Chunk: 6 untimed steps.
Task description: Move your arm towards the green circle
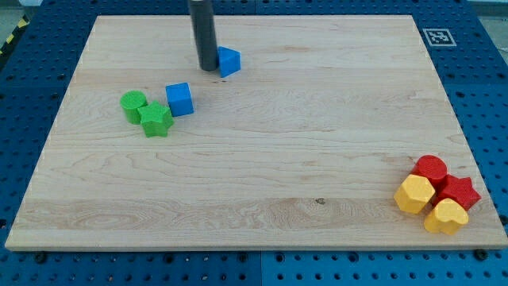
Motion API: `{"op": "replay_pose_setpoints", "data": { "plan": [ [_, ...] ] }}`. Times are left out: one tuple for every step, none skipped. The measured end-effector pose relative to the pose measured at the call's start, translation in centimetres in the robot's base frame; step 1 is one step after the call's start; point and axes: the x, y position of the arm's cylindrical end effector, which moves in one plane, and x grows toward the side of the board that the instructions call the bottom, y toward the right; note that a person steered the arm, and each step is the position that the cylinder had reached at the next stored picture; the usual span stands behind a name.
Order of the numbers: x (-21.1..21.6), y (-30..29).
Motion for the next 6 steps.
{"op": "replay_pose_setpoints", "data": {
  "plan": [
    [0.0, 0.7],
    [0.0, 0.7],
    [0.0, 0.7],
    [-0.7, -1.4],
    [-0.9, -7.5],
    [0.1, -15.2]
  ]
}}
